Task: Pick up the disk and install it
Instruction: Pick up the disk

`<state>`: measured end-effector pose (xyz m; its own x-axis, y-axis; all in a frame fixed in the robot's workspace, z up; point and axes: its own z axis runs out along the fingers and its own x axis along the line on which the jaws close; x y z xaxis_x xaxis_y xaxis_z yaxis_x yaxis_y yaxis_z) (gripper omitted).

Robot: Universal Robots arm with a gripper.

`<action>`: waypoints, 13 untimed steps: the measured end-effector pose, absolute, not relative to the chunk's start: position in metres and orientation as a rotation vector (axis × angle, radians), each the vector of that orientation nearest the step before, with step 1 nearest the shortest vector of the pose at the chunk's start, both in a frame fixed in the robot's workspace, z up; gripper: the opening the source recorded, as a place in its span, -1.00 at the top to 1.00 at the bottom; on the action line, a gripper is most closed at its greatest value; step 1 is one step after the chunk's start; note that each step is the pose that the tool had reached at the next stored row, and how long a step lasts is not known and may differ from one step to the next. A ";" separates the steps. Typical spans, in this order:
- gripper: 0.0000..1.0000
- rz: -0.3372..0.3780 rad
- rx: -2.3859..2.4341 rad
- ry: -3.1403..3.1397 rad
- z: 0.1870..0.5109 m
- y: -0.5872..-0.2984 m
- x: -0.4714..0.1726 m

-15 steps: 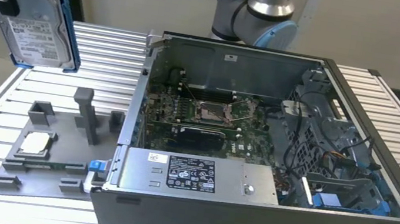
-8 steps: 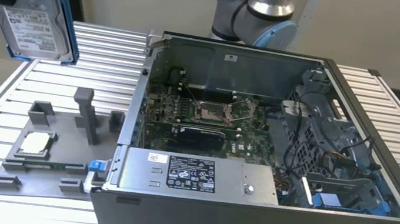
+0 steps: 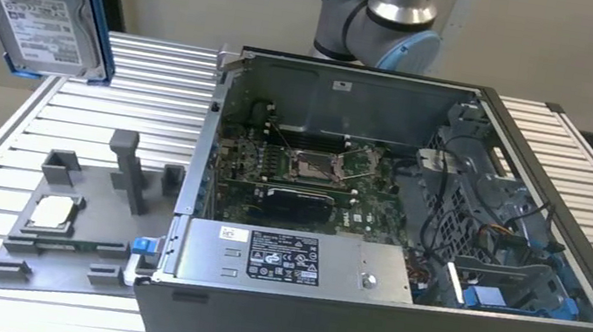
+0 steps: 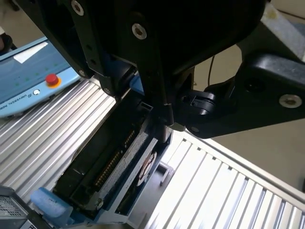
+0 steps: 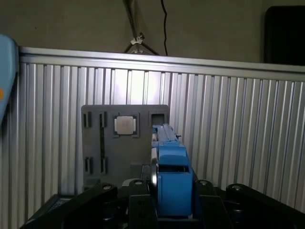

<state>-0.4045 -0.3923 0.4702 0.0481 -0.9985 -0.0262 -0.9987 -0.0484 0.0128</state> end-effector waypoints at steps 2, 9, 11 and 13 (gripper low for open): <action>1.00 0.043 -2.268 2.161 0.474 -0.392 -0.404; 1.00 0.043 -2.268 2.161 0.488 -0.392 -0.405; 1.00 0.043 -2.268 2.161 0.491 -0.392 -0.405; 1.00 0.043 -2.268 2.161 0.494 -0.392 -0.404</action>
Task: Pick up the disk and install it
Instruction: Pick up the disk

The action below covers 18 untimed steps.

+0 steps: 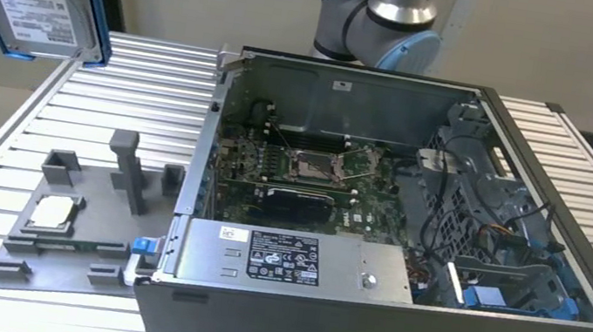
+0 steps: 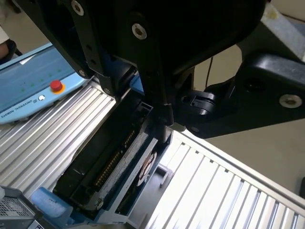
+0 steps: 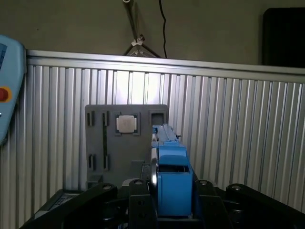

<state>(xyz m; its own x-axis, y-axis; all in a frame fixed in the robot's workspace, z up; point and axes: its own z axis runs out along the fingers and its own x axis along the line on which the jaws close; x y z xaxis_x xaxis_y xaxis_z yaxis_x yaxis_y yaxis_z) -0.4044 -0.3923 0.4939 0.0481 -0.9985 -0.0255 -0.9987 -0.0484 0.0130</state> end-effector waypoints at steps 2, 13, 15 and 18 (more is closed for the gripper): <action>1.00 0.043 -2.268 2.161 0.496 -0.392 -0.404; 1.00 0.042 -2.268 2.161 0.500 -0.392 -0.404; 1.00 0.043 -2.268 2.161 0.500 -0.392 -0.404; 1.00 0.042 -2.268 2.161 0.500 -0.392 -0.404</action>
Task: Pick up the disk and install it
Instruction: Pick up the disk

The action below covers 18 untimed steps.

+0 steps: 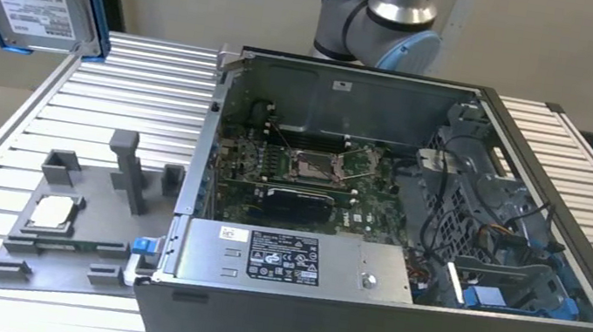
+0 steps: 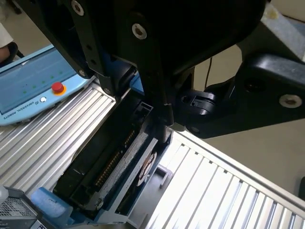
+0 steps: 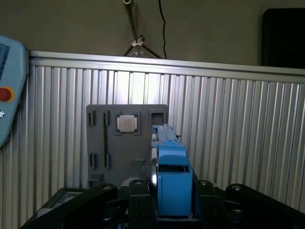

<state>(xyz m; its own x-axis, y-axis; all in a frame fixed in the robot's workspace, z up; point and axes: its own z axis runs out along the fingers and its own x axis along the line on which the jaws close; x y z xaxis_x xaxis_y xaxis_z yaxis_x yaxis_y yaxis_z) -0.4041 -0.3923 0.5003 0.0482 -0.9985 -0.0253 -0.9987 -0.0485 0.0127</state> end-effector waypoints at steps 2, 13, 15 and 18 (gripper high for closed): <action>1.00 0.042 -2.268 2.161 0.500 -0.392 -0.402; 1.00 0.043 -2.268 2.161 0.500 -0.392 -0.373; 1.00 0.042 -2.268 2.161 0.500 -0.392 -0.373; 1.00 0.042 -2.269 2.161 0.500 -0.392 -0.373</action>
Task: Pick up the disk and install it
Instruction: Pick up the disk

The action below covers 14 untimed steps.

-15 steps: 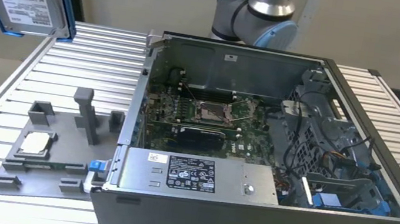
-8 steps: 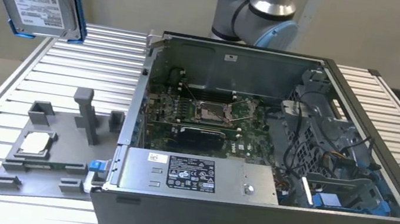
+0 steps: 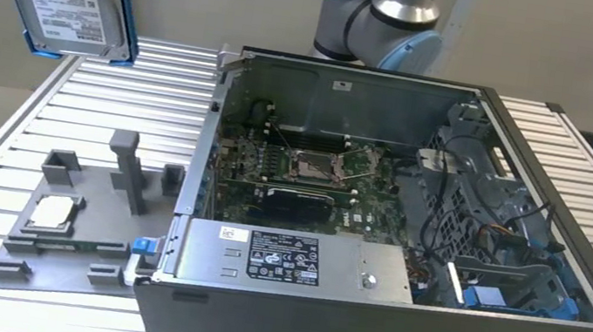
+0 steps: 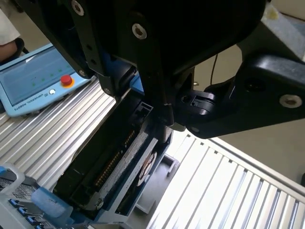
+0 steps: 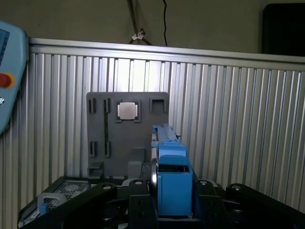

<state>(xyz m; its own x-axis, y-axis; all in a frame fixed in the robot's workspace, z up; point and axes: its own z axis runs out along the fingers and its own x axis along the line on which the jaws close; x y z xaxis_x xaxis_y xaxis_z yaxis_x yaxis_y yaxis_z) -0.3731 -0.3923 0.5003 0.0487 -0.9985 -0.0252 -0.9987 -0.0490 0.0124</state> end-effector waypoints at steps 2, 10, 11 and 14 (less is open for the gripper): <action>1.00 0.042 -2.269 2.160 0.500 -0.392 -0.373; 1.00 0.042 -2.269 2.160 0.500 -0.392 -0.365; 1.00 0.042 -2.269 2.160 0.500 -0.392 -0.363; 1.00 0.042 -2.269 2.160 0.500 -0.392 -0.358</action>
